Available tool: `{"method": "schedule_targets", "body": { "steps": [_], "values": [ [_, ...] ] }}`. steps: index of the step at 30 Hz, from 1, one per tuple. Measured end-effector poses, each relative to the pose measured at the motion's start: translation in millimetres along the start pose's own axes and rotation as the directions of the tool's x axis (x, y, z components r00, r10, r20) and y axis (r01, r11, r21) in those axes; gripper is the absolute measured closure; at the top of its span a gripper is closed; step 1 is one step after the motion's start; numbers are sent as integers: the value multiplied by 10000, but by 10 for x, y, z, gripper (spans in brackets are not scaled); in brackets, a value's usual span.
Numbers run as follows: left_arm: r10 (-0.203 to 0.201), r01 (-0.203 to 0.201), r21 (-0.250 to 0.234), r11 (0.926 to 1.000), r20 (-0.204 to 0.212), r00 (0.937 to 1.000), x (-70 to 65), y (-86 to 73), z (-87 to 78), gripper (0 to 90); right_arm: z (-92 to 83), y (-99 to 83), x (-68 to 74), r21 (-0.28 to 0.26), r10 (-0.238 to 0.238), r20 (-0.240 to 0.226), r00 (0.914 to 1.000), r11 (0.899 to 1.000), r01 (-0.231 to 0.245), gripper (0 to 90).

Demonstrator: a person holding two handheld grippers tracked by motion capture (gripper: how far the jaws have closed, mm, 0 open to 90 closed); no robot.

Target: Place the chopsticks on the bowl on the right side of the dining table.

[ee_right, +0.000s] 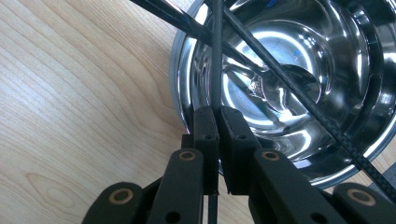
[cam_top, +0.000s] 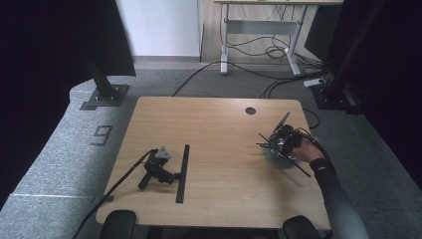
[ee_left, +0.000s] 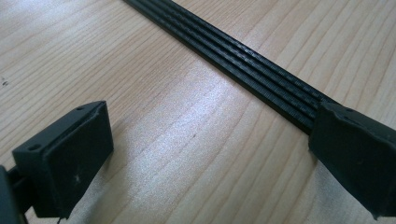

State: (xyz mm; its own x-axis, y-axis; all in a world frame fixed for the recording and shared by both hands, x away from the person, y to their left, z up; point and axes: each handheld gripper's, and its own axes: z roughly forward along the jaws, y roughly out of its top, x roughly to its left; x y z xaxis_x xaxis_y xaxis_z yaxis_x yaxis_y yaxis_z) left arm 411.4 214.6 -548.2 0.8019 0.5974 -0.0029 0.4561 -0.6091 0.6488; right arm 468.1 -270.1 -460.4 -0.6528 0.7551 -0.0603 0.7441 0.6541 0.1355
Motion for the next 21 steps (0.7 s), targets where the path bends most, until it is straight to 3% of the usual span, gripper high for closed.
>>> {"method": "schedule_targets", "body": {
  "steps": [11,21],
  "values": [
    [-3,3,0,10000,0,10000,0,0,0,0,29,-41,-29,-276,129,-114,9999,9995,-133,847],
    [5,-5,10,10000,1,10000,1,0,0,0,-13,-111,-62,-664,431,-131,9990,9968,-439,646]
  ]
}}
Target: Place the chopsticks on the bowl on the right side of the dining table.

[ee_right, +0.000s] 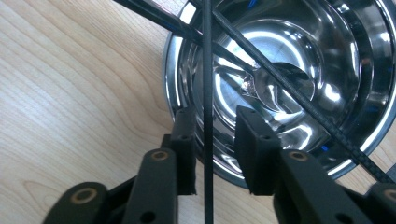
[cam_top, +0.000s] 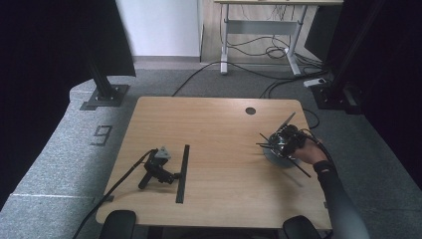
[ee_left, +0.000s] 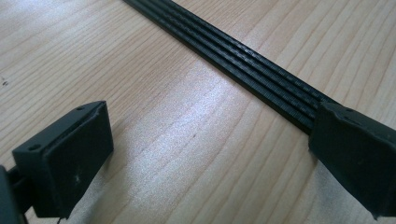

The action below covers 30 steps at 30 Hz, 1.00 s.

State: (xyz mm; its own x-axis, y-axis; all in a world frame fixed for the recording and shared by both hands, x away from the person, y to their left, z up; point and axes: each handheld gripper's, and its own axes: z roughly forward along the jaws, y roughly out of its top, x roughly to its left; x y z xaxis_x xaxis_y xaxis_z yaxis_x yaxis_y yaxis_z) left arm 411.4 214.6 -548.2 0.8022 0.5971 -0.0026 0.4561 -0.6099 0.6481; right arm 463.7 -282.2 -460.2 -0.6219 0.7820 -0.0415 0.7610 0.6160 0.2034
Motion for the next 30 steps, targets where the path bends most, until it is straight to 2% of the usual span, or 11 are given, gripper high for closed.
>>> {"method": "schedule_targets", "body": {
  "steps": [8,14,20,21,22,23,24,25,26,27,30],
  "values": [
    [-1,1,-11,10000,1,10000,0,0,1,0,-102,-100,-4,-968,474,48,9989,9942,-467,393],
    [-1,1,-14,10000,-1,10000,0,0,1,0,-142,-231,9,-2071,1167,279,9928,9723,-1085,255],
    [-1,1,-12,10000,1,10000,0,0,1,0,-122,-351,43,-3037,1861,880,9786,9406,-1516,136],
    [-1,1,-17,10000,-2,10000,0,0,1,0,-115,-393,56,-3357,2028,901,9751,9279,-1620,129],
    [-1,1,-17,10000,-2,10000,0,0,1,0,-115,-393,56,-3357,2028,901,9751,9279,-1620,129],
    [0,0,-12,10000,-9,10000,-1,0,1,0,-111,-430,67,-3704,2216,875,9712,9123,-1748,120],
    [0,0,-12,10000,-9,10000,-1,0,1,0,-111,-430,67,-3704,2216,875,9712,9123,-1748,120],
    [2,-2,-17,10000,-3,10000,0,0,1,0,-101,-470,84,-4089,2348,860,9682,8945,-1806,85],
    [4,-4,-16,10000,0,10000,0,0,1,0,-101,-470,84,-4089,2348,860,9682,8945,-1806,85],
    [8,-8,-19,10000,-2,10000,0,0,1,0,-83,-504,96,-4354,2464,750,9663,8798,-1906,54],
    [9,-9,-18,10000,-2,10000,0,0,1,0,-62,-532,110,-4564,2598,738,9628,8672,-1990,31]
  ]
}}
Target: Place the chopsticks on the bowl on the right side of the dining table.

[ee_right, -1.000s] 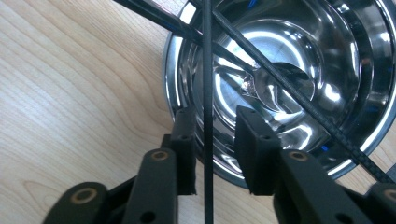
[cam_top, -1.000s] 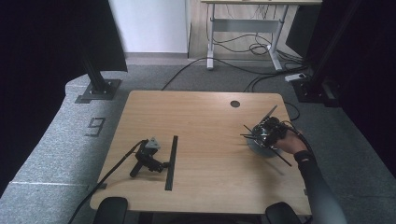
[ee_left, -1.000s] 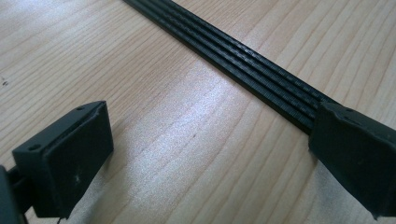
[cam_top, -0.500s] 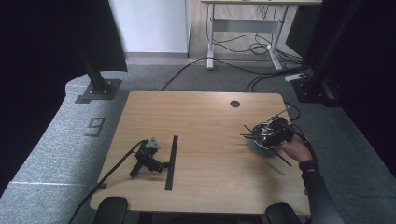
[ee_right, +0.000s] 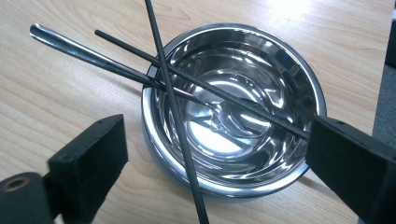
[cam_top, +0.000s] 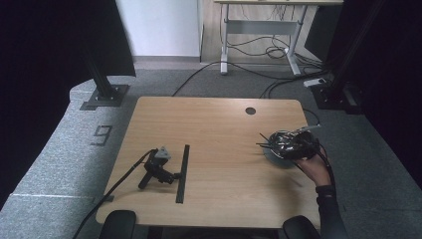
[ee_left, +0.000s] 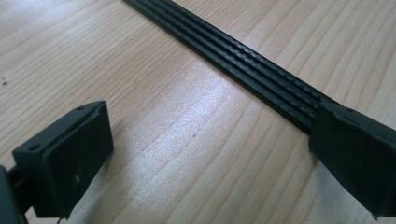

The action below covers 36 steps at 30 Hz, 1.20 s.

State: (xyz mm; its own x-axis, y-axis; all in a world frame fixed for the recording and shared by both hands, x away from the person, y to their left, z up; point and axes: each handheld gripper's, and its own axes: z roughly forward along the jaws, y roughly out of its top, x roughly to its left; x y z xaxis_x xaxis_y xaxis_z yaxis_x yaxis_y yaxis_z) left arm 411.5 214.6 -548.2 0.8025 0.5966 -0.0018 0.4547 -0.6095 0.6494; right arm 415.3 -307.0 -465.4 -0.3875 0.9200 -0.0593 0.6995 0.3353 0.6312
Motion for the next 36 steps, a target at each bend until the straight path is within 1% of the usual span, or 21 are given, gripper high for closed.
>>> {"method": "schedule_targets", "body": {
  "steps": [1,2,3,5,6,7,8,9,10,11,12,14,15,16,18,20,23,27,34,36],
  "values": [
    [2,-2,-1,10000,0,10000,0,0,0,0,5,-39,1,-312,240,-37,9997,9992,-241,14],
    [2,-2,-1,10000,0,10000,0,0,0,0,5,-39,1,-312,240,-37,9997,9992,-241,14],
    [2,-2,3,10000,0,10000,0,0,0,0,1,-83,-4,-752,554,-70,9984,9956,-557,14],
    [-9,9,-1,10000,0,10000,-1,0,0,0,-3,-128,-11,-1255,894,-13,9960,9881,-889,14],
    [-9,9,-1,10000,0,10000,-1,0,0,0,-3,-128,-11,-1255,894,-13,9960,9881,-889,14],
    [-11,11,0,10000,1,10000,-1,0,0,0,-3,-152,-13,-1493,1035,60,9946,9836,-1014,15],
    [-8,8,0,10000,0,10000,-1,0,0,0,5,-198,-21,-1825,1235,131,9923,9760,-1191,23],
    [-8,8,0,10000,0,10000,-1,0,0,0,5,-198,-21,-1825,1235,131,9923,9760,-1191,23],
    [-9,9,1,10000,1,10000,-1,0,0,0,10,-211,-26,-1789,1190,234,9926,9774,-1129,23],
    [-9,9,0,10000,0,10000,-1,0,0,0,10,-237,-38,-1735,1137,579,9918,9795,-1022,23],
    [-10,10,0,10000,1,10000,-1,0,0,0,14,-252,-46,-1728,1122,652,9915,9799,-996,23],
    [-9,9,3,10000,0,10000,-1,0,0,0,23,-267,-55,-1668,1117,658,9916,9810,-994,23],
    [-11,11,0,10000,-1,10000,-2,0,0,0,46,-297,-68,-1497,1133,652,9914,9834,-1025,22],
    [-9,9,1,10000,0,10000,-2,0,0,0,46,-297,-68,-1497,1133,652,9914,9834,-1025,22],
    [-13,13,-1,10000,1,10000,-2,0,0,0,72,-316,-70,-1274,1121,627,9917,9864,-1035,21],
    [-10,10,0,10000,0,10000,-2,0,0,0,82,-330,-63,-1336,1066,707,9918,9863,-965,23],
    [-21,21,2,10000,-2,10000,-3,0,0,0,104,-343,-65,-1251,1036,735,9919,9877,-939,25],
    [-19,19,-1,10000,-1,10000,-3,0,0,0,128,-375,-104,-1143,1139,776,9905,9879,-1046,29],
    [-17,17,7,10000,-7,10000,-4,0,0,0,177,-427,-160,-916,1171,634,9911,9896,-1110,32],
    [-16,16,4,10000,-6,10000,-3,0,0,0,182,-440,-179,-940,1259,502,9908,9882,-1208,33]
  ]
}}
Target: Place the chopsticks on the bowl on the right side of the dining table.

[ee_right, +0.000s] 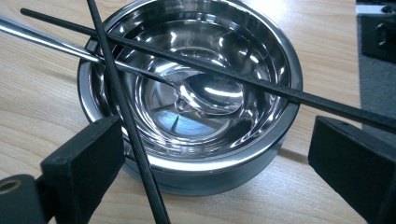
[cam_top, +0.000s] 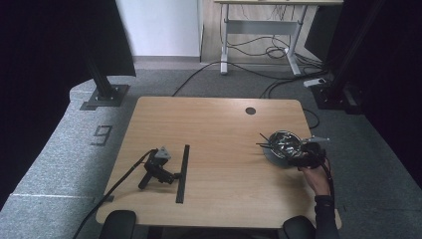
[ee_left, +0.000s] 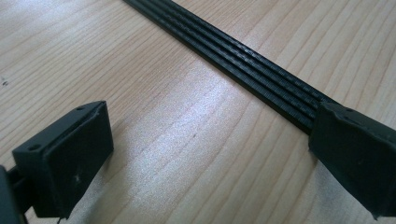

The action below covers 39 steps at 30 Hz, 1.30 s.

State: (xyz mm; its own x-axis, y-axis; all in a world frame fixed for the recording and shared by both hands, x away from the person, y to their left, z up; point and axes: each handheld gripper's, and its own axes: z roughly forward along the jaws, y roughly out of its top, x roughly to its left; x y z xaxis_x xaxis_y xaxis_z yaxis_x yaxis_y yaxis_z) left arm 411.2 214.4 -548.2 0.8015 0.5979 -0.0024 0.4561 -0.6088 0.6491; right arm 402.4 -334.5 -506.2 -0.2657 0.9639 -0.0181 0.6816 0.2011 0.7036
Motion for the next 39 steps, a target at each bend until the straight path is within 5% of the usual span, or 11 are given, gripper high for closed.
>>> {"method": "schedule_targets", "body": {
  "steps": [23,39],
  "values": [
    [-1,1,-2,10000,-1,10000,0,0,0,0,-76,-83,-248,365,171,330,9993,9992,-183,71],
    [-8,8,-7,10000,5,10000,0,0,1,0,-130,-125,-377,46,563,646,9963,9984,-567,99]
  ]
}}
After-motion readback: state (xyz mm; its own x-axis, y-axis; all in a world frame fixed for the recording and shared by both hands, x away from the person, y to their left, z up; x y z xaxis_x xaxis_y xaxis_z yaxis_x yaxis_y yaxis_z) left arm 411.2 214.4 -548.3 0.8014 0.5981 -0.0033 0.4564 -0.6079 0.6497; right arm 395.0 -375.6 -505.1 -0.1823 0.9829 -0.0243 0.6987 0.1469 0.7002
